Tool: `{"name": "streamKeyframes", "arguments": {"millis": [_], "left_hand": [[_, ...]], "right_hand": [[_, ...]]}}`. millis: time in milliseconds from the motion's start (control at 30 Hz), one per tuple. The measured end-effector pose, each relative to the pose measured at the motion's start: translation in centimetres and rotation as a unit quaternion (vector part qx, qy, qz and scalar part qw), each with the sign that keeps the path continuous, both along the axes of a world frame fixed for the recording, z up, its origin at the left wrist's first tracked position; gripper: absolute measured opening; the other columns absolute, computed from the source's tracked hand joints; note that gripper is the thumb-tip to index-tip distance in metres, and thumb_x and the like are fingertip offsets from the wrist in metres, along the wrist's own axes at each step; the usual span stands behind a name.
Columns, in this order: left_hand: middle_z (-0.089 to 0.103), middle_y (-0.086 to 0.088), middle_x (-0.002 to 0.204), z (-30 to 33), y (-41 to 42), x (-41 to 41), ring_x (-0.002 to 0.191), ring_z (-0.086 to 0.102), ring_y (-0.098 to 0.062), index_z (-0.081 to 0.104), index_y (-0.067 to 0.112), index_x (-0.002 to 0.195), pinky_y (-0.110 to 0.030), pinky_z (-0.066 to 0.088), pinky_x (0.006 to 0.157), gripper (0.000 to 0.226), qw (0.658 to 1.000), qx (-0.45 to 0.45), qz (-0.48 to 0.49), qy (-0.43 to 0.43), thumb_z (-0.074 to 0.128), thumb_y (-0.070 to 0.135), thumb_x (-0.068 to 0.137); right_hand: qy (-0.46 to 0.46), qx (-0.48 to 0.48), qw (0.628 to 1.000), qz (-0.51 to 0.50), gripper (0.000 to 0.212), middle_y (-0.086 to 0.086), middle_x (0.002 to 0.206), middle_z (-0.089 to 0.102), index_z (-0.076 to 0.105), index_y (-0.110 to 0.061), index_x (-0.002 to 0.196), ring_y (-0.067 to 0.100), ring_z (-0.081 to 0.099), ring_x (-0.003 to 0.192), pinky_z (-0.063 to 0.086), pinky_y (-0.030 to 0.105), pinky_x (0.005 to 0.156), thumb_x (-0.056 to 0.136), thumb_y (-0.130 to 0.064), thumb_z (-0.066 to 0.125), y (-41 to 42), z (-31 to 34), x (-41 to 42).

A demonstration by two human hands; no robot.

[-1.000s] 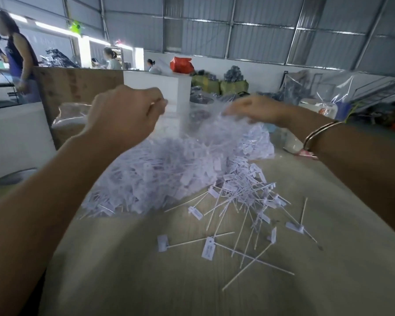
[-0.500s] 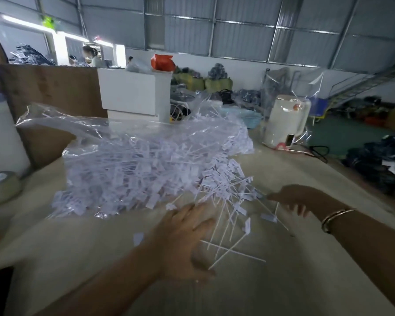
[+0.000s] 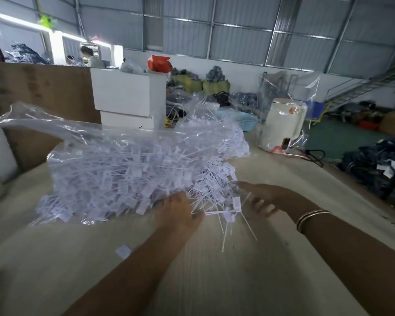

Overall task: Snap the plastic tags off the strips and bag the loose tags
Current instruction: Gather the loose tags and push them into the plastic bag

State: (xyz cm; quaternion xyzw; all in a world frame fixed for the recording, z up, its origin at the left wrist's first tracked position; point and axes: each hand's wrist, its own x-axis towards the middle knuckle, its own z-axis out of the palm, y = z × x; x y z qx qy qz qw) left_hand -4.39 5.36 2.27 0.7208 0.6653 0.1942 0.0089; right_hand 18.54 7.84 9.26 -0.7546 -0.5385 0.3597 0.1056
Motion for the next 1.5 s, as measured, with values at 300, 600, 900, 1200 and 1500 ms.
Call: {"name": "streamKeyframes", "arguments": {"millis": [300,600,900,1200,1500], "left_hand": [[0.028,-0.009,0.150,0.9,0.6,0.8,0.137,0.028,-0.028,0.022,0.020,0.145,-0.045,0.034,0.108,0.102,0.979,-0.117,-0.100,-0.131,0.052,0.079,0.067],[0.054,-0.003,0.133,0.9,3.8,0.2,0.114,0.053,-0.020,0.051,0.025,0.128,-0.030,0.039,0.094,0.081,0.954,-0.155,-0.064,-0.249,0.031,0.083,0.074],[0.054,-0.017,0.131,2.5,8.1,-1.8,0.119,0.051,-0.033,0.050,0.009,0.129,-0.037,0.037,0.092,0.070,0.956,-0.073,0.038,-0.281,0.029,0.063,0.091],[0.062,-0.016,0.117,0.3,4.8,-1.6,0.110,0.056,-0.031,0.063,0.006,0.109,-0.042,0.041,0.099,0.073,0.978,-0.117,0.027,-0.173,0.030,0.068,0.087],[0.064,-0.016,0.107,1.6,2.3,3.7,0.098,0.062,-0.034,0.060,0.009,0.103,-0.037,0.051,0.080,0.025,0.922,-0.199,-0.069,-0.324,0.052,0.017,0.080]], "right_hand": [[-0.071,0.181,0.980,0.032,0.081,0.013,0.140,0.040,0.032,-0.020,0.142,0.035,0.048,0.121,0.041,0.046,0.102,0.079,-0.066,0.054,5.5,-4.1,-1.8],[-0.202,0.251,0.921,0.218,0.045,0.003,0.155,0.020,0.043,-0.026,0.139,0.028,0.008,0.143,0.011,0.043,0.116,0.096,-0.040,0.040,10.2,-5.3,-7.5],[-0.198,0.279,0.909,0.236,0.043,0.000,0.156,0.015,0.045,-0.043,0.132,0.021,0.017,0.142,0.020,0.036,0.114,0.090,-0.050,0.047,3.2,-5.4,-6.7],[-0.099,0.199,0.975,0.016,0.066,0.000,0.079,0.056,0.058,-0.016,0.076,0.013,0.054,0.071,0.039,0.025,0.064,0.076,-0.077,0.032,-2.1,-0.2,1.4],[-0.042,0.051,0.997,0.047,0.111,0.017,0.136,0.048,0.031,-0.002,0.141,0.027,0.055,0.116,0.045,0.028,0.086,0.064,-0.076,0.060,0.4,-1.6,-6.4]]}}
